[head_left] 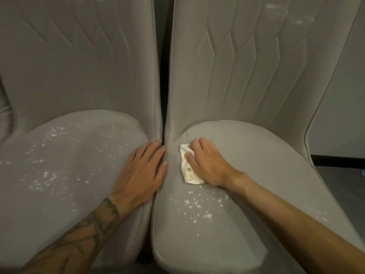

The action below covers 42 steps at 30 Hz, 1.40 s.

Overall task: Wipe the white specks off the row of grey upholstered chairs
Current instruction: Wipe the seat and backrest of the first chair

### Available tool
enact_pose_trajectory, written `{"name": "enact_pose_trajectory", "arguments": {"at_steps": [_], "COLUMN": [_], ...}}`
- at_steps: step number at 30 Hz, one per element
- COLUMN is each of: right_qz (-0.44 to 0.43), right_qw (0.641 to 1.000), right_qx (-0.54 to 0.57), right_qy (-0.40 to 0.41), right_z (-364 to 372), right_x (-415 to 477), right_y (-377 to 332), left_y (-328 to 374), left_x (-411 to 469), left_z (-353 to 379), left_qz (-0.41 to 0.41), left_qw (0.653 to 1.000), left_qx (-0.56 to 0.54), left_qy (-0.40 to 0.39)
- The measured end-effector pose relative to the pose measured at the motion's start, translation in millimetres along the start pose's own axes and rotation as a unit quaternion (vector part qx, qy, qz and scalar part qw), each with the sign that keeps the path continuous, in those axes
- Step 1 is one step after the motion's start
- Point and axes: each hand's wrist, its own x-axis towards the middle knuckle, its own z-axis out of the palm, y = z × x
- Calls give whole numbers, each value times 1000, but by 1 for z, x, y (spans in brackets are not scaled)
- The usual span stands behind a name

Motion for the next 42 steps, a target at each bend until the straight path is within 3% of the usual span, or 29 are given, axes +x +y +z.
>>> {"name": "enact_pose_trajectory", "arguments": {"at_steps": [3, 6, 9, 12, 17, 18, 23, 27, 29, 31, 35, 40, 42], "right_qz": [63, 152, 83, 9, 155, 152, 40, 176, 214, 183, 60, 214, 272], "right_qw": [998, 985, 996, 1000, 983, 980, 998, 982, 969, 969, 989, 975, 958], "right_qx": [-7, -83, -42, 7, -98, -121, -34, -52, -115, -158, -120, -61, -88], "right_qy": [-10, -10, 13, -13, -29, -32, -30, -39, -46, -57, -54, -18, -16], "right_z": [-10, -13, 1, -1, -13, -9, -5, -40, -42, -35, -24, -54, -58], "right_x": [11, 39, 31, 9, 38, 40, 4, -9, -15, -19, -41, -51, -50], "right_y": [20, 23, -12, -19, 20, 12, -3, 59, 70, 52, 21, 78, 89], "left_y": [-2, -3, -3, -2, 0, 0, 2, 3, 2, 3, 5, 7, 6], "left_x": [-2, -2, -1, -1, -2, -1, -1, -1, -1, -1, -1, -2, -2], "left_z": [3, 3, 3, 3, 1, 1, -1, 0, 1, 1, -2, -4, -4], "left_qz": [3, 7, 7, 6, 0, -1, 1, 5, 6, 6, 7, 4, 5], "left_qw": [1000, 1000, 1000, 1000, 1000, 1000, 1000, 1000, 1000, 1000, 1000, 1000, 1000], "left_qx": [-13, -13, -6, -4, -5, -4, 4, 12, 12, 12, 12, 12, 10], "left_qy": [4, 4, 3, 0, -6, -5, -5, -4, -1, 2, -5, -7, -5]}}
